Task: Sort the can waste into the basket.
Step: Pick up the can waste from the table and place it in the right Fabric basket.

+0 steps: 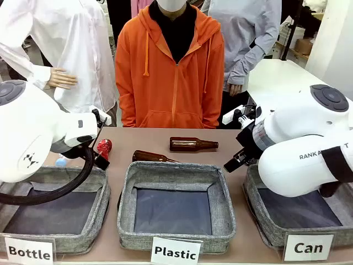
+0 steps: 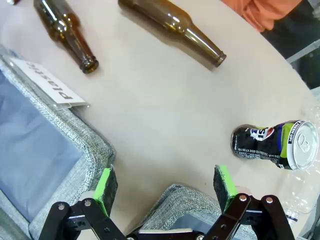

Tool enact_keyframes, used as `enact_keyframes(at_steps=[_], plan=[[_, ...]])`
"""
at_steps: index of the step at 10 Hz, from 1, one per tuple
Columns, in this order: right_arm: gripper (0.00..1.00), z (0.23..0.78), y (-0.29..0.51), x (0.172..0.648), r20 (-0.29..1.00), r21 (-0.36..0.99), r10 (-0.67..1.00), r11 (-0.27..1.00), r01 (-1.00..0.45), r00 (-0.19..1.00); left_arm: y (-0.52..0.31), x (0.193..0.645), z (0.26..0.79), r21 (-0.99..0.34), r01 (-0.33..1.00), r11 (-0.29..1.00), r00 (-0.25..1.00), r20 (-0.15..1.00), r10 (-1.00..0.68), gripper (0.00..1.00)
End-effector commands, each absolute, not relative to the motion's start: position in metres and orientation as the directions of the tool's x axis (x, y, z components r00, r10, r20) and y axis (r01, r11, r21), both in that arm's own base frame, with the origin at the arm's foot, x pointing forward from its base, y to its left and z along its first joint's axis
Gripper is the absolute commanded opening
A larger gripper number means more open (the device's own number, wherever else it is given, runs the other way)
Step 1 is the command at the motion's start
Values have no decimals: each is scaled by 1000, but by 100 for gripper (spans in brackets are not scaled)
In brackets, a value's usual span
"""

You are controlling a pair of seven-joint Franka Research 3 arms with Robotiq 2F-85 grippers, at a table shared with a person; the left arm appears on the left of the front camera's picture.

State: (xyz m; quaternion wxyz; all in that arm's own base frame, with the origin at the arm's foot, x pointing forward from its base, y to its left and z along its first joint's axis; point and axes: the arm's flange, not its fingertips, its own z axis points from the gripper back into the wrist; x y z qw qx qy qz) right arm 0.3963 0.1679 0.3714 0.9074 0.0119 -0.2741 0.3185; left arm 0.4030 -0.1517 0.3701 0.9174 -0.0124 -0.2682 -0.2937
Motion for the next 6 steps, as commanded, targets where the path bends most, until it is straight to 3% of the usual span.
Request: enact_keyframes(at_steps=[1, 6], plan=[[100, 371, 168, 396, 505, -153, 571, 797, -584, 647, -152, 403, 370, 135, 546, 827, 683, 499, -532, 100], [100, 371, 168, 396, 505, -153, 571, 797, -584, 647, -152, 403, 370, 135, 546, 827, 683, 499, -532, 100]])
